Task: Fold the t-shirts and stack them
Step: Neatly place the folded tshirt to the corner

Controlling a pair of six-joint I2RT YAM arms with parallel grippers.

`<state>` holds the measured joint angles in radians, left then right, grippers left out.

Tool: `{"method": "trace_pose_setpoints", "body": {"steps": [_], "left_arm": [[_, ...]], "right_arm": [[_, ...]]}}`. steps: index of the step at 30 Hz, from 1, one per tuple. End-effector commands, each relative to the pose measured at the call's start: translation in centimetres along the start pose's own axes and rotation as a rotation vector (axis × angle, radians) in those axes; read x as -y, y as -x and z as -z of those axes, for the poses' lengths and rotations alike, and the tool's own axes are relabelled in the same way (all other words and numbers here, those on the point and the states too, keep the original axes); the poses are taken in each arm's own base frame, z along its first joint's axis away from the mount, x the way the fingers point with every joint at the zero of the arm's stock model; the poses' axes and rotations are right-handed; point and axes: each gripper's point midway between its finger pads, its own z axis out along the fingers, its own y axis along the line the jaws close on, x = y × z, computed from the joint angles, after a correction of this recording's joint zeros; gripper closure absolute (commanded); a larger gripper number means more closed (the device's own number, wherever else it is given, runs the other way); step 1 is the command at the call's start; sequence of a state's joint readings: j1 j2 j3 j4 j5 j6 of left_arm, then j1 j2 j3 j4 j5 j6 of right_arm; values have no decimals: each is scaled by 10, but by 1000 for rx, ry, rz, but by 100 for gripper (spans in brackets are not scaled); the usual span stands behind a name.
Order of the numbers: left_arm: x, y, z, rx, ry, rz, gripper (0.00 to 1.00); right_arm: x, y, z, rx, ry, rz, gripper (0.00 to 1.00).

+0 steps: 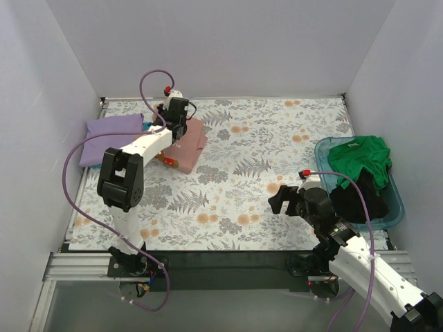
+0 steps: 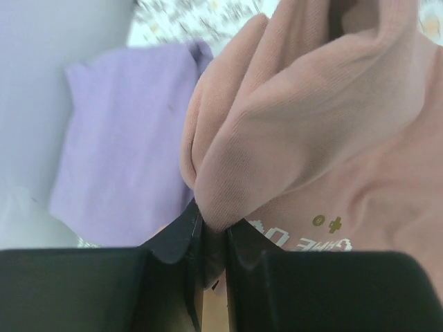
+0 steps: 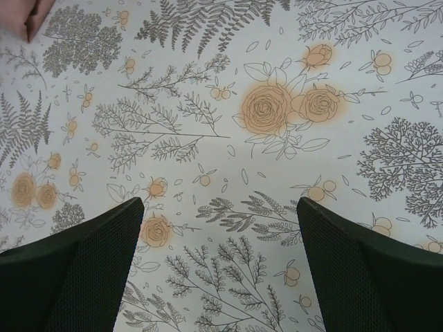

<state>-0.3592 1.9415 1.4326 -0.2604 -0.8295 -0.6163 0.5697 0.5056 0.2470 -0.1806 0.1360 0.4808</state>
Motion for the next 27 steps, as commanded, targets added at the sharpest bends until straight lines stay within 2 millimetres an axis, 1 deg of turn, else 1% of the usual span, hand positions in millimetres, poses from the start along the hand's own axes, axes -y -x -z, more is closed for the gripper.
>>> {"method": "trace_pose_setpoints", "body": {"steps": [1, 3, 4, 6, 7, 9, 10, 12, 14, 15, 17, 18, 19, 21, 24, 25, 26, 27], "left_arm": [[-63, 79, 8, 165, 84, 73, 100], [-72, 89, 6, 190, 95, 66, 100], [-81, 91, 4, 191, 115, 33, 100], [-91, 95, 3, 208, 128, 16, 100], [-102, 97, 3, 213, 147, 1, 100], [-111, 99, 4, 235, 151, 8, 100], [-122, 102, 7, 246, 153, 24, 100], [-126, 105, 8, 259, 137, 29, 100], [-138, 105, 8, 265, 138, 24, 100], [-148, 111, 9, 290, 166, 44, 100], [-174, 117, 5, 298, 248, 57, 100], [-180, 120, 5, 302, 252, 70, 100], [-192, 126, 5, 307, 263, 91, 100], [-199, 129, 6, 315, 257, 91, 100], [-212, 127, 3, 322, 281, 104, 100], [-214, 125, -1, 321, 274, 108, 100], [-211, 116, -7, 303, 266, 99, 100], [-211, 113, -12, 303, 272, 104, 100]], "right_arm": [[1, 23, 3, 65, -30, 19, 2], [3, 23, 2, 66, -41, 18, 1], [3, 22, 2, 64, -41, 22, 2], [4, 21, 2, 62, -47, 18, 2], [5, 22, 2, 64, -49, 16, 2], [5, 24, 2, 71, -54, 12, 2], [5, 24, 2, 72, -53, 10, 2], [5, 24, 2, 73, -51, 12, 2], [5, 25, 2, 76, -55, 8, 2], [5, 24, 2, 71, -55, 7, 2], [5, 23, 1, 65, -55, 2, 2], [4, 24, 1, 62, -53, 2, 2], [4, 24, 1, 59, -54, 1, 2], [6, 21, -1, 44, -65, 2, 2], [9, 19, -3, 32, -84, 1, 2], [10, 19, -4, 30, -90, 1, 2], [11, 17, -5, 21, -96, 0, 2], [12, 16, -5, 16, -100, 0, 2]]}}
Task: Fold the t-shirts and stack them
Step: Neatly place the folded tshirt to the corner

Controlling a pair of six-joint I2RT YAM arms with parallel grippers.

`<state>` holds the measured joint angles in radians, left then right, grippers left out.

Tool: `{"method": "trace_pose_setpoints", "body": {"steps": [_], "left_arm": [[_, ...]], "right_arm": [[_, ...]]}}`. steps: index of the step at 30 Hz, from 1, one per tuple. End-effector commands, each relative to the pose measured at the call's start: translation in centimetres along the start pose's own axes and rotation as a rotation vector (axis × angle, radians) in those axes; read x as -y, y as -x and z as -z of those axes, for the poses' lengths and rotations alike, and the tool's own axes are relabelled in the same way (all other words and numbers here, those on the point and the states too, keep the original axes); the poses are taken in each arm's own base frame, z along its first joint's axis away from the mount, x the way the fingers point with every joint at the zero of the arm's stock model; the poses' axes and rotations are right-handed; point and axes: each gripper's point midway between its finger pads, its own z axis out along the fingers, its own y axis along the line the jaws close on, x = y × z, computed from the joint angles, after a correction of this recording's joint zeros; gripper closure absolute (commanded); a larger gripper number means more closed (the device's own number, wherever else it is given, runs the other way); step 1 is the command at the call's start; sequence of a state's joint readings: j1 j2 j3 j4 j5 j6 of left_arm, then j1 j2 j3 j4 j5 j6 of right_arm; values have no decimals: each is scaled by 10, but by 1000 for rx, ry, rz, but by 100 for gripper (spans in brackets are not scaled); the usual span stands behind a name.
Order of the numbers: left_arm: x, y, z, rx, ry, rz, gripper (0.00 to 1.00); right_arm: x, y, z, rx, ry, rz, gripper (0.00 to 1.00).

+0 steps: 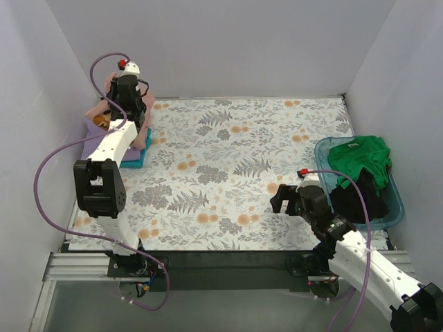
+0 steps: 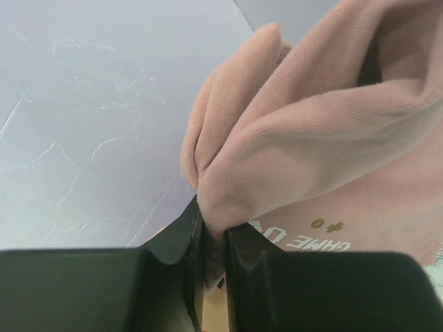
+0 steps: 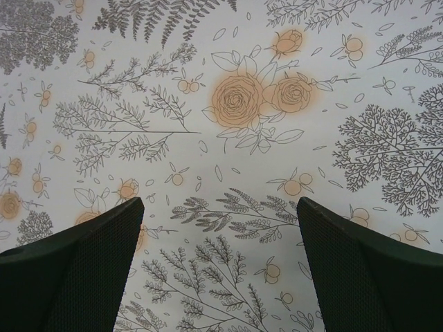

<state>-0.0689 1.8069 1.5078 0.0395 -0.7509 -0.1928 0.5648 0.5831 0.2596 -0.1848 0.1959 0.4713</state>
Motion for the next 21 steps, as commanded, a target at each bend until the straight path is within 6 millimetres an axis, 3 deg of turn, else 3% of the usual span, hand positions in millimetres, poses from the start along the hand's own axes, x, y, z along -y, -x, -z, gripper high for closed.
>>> {"method": "trace_pose_setpoints", "body": {"steps": [1, 6, 7, 12, 13, 14, 17, 18, 19, 21], "left_arm": [[-36, 21, 1, 73, 61, 79, 100], [-20, -13, -22, 11, 60, 83, 100], [-25, -33, -37, -31, 85, 73, 100], [-26, -76, -62, -123, 155, 78, 97], [-27, -82, -66, -135, 171, 76, 92], [-31, -90, -70, -145, 217, 87, 78], [-36, -105, -77, -172, 237, 97, 59], [-41, -110, -78, -186, 268, 109, 25], [-45, -108, -79, -187, 293, 125, 14], [-49, -107, -80, -188, 326, 168, 7]], "right_arm": [[-4, 21, 1, 44, -12, -14, 2], [-2, 21, 0, 42, -29, -14, 2], [0, 21, 0, 46, -35, -14, 2], [4, 21, -1, 46, -61, -16, 2], [5, 21, -2, 44, -69, -15, 2], [5, 21, -2, 41, -69, -14, 2], [7, 20, -4, 31, -84, -10, 2], [8, 19, -4, 29, -85, -9, 2], [8, 18, -5, 24, -89, -10, 2], [9, 18, -5, 20, -91, -8, 2]]}}
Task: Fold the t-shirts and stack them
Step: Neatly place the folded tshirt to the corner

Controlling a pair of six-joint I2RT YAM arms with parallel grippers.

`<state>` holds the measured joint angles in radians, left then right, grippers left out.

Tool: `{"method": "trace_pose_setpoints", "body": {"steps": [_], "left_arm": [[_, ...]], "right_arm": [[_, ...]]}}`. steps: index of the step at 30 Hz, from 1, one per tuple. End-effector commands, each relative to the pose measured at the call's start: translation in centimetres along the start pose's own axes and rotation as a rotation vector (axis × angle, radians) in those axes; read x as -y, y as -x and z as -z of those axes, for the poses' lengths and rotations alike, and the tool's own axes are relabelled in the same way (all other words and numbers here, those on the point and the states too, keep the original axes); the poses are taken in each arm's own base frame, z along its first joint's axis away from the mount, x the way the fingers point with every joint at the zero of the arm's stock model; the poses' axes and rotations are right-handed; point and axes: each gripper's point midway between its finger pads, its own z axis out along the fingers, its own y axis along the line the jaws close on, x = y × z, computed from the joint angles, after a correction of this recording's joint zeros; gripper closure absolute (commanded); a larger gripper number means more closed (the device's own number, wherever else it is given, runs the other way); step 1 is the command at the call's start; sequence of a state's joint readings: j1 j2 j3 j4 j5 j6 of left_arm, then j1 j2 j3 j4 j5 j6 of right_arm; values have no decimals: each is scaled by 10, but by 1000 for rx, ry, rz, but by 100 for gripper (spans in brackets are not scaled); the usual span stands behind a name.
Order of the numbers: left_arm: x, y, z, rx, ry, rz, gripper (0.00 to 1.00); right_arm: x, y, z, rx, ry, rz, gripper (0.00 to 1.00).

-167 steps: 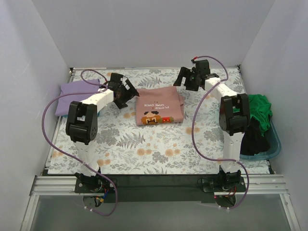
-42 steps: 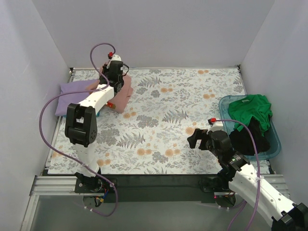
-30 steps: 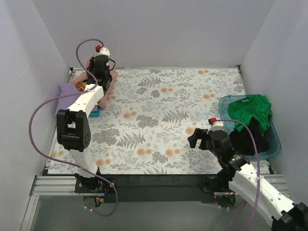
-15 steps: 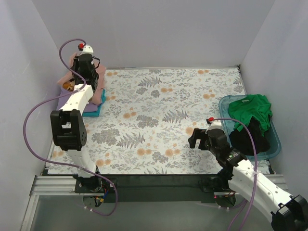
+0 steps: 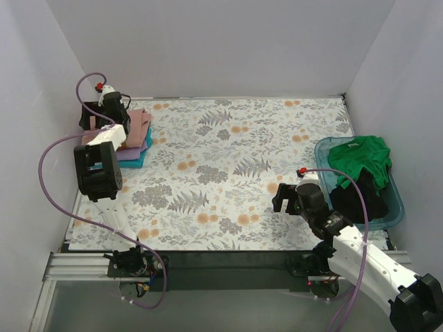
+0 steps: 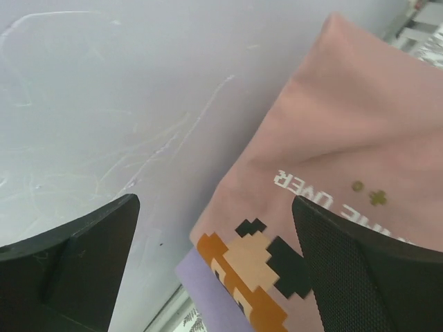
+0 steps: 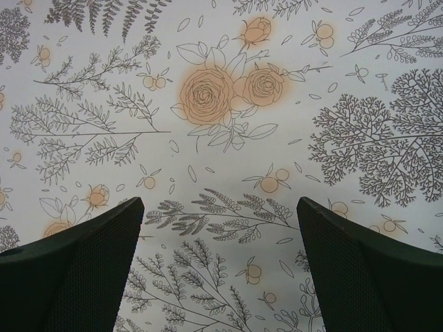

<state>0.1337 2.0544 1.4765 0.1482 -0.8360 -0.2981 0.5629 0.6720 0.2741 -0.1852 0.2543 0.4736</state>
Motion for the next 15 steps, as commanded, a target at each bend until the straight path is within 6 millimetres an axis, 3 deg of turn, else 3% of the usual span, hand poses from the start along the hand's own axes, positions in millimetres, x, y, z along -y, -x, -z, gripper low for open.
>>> {"method": "trace_pose_setpoints", "body": {"steps": [1, 5, 7, 8, 9, 10, 11, 12, 15], "left_arm": [[-34, 35, 7, 49, 122, 179, 7], [-39, 57, 20, 43, 86, 247, 6], [-34, 79, 35, 55, 7, 328, 6], [-28, 75, 43, 11, -39, 315, 6], [-29, 103, 57, 39, -102, 374, 6], [-16, 118, 72, 31, -237, 459, 5], [-11, 116, 86, -21, -317, 459, 4], [-18, 136, 98, -10, -365, 524, 4], [-13, 157, 144, -61, -572, 676, 3]], "right_arm": [[-6, 23, 3, 54, -1, -20, 2], [-7, 24, 4, 64, 6, -26, 2], [-6, 26, 6, 76, 6, -30, 2], [-7, 28, 6, 82, 9, -32, 2], [-6, 27, 6, 83, 6, -35, 2], [-7, 27, 7, 85, 12, -36, 2], [-7, 27, 7, 83, 13, -38, 2], [-6, 25, 7, 82, 11, -41, 2], [-5, 23, 7, 76, 10, -43, 2]]}}
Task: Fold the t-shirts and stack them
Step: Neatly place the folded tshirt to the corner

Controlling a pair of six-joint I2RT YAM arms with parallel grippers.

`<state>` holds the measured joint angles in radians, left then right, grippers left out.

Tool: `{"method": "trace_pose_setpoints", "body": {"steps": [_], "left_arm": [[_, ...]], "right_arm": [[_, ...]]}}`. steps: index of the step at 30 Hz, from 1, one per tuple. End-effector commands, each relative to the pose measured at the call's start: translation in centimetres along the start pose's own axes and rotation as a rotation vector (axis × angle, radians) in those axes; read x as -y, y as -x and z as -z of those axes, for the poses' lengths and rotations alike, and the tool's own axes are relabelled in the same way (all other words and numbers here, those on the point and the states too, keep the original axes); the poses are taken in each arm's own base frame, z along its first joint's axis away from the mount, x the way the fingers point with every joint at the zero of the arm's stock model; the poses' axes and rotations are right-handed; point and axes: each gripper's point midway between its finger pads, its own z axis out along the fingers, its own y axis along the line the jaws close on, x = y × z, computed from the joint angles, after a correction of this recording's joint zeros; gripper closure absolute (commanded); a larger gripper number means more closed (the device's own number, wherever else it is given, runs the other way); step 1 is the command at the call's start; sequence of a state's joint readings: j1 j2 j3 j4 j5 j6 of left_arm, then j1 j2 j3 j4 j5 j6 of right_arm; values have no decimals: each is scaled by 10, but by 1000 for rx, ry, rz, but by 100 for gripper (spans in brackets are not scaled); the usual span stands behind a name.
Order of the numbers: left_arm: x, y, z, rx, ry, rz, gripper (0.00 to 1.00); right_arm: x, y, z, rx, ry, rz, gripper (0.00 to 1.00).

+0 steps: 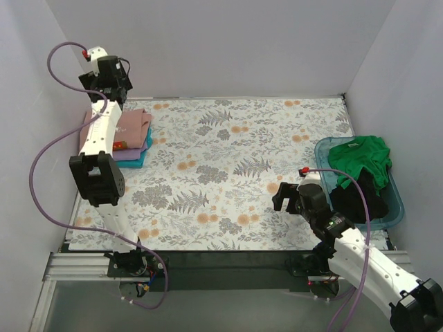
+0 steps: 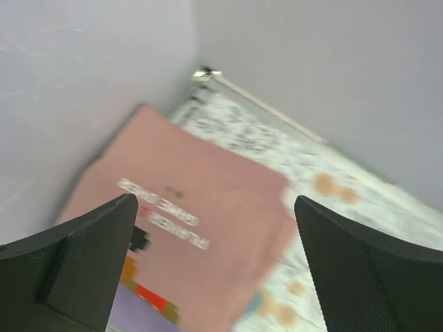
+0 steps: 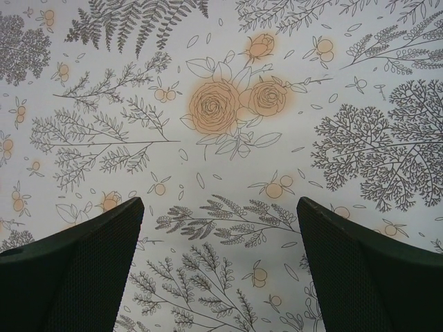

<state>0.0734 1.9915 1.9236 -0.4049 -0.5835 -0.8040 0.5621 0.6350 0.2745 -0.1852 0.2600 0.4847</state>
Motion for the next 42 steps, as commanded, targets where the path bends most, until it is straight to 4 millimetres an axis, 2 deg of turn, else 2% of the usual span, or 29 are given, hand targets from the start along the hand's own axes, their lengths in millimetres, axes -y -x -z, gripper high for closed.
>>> {"method": "trace_pose_setpoints", "body": {"steps": [1, 2, 3, 4, 5, 6, 7, 8, 9, 10, 11, 12, 13, 14, 16, 17, 19, 21, 24, 25, 26, 28, 29, 31, 33, 37, 42], "left_arm": [[27, 37, 88, -106, -281, 262, 2], [33, 40, 109, -116, -326, 281, 2], [60, 35, 136, -129, -406, 261, 2], [70, 19, 148, -148, -404, 236, 2], [76, 17, 167, -134, -410, 221, 2], [93, 7, 193, -118, -390, 195, 2], [98, -3, 207, -135, -387, 197, 2], [99, -36, 216, -200, -371, 166, 2], [105, -76, 237, -302, -398, 202, 2], [111, -67, 259, -317, -463, 266, 2], [110, -109, 262, -385, -461, 255, 2], [117, -136, 283, -429, -504, 249, 2], [114, -137, 305, -423, -566, 290, 2], [117, -179, 320, -457, -590, 256, 2], [110, -196, 340, -473, -608, 291, 2], [100, -221, 339, -500, -571, 261, 2], [92, -238, 350, -520, -562, 223, 2], [69, -254, 348, -542, -468, 204, 2], [43, -258, 344, -521, -408, 178, 2], [29, -263, 342, -524, -367, 157, 2], [19, -258, 341, -504, -345, 196, 2], [4, -266, 337, -498, -320, 189, 2], [-1, -260, 339, -484, -340, 220, 2], [-9, -268, 339, -483, -351, 227, 2], [-13, -264, 343, -478, -391, 271, 2], [-9, -257, 353, -473, -492, 323, 2], [-11, -256, 354, -467, -506, 339, 2]], "right_arm": [[-4, 15, 4, 41, 2, -29, 2], [-5, 15, 4, 37, 5, -35, 1], [-6, 13, 5, 25, 11, -42, 2], [-8, 13, 6, 25, 20, -49, 2], [-10, 13, 6, 23, 31, -57, 2], [-11, 12, 7, 19, 36, -58, 2], [-12, 10, 8, 11, 46, -61, 2], [-12, 9, 8, 6, 45, -71, 2], [-13, 8, 10, 2, 52, -76, 2], [-15, 7, 10, 0, 62, -80, 2], [-15, 6, 11, -5, 67, -81, 2], [-18, 6, 13, -10, 79, -82, 2], [-20, 7, 14, -8, 91, -88, 2], [-19, 6, 15, -10, 90, -97, 2], [-18, 7, 17, 5, 91, -104, 2], [-17, 5, 17, 3, 89, -108, 2], [-17, 6, 18, 8, 92, -107, 1], [-12, 3, 19, 4, 68, -107, 2], [-9, 2, 19, 8, 53, -123, 2], [-9, 1, 19, 6, 50, -128, 2], [-9, 0, 20, 2, 51, -131, 2], [-8, -2, 20, -4, 48, -147, 2], [-9, -3, 20, -5, 52, -152, 1], [-11, -5, 20, -13, 65, -153, 2], [-11, -3, 21, -12, 61, -155, 2], [-13, 0, 23, -12, 68, -158, 2], [-13, 0, 23, -18, 61, -163, 2]]}}
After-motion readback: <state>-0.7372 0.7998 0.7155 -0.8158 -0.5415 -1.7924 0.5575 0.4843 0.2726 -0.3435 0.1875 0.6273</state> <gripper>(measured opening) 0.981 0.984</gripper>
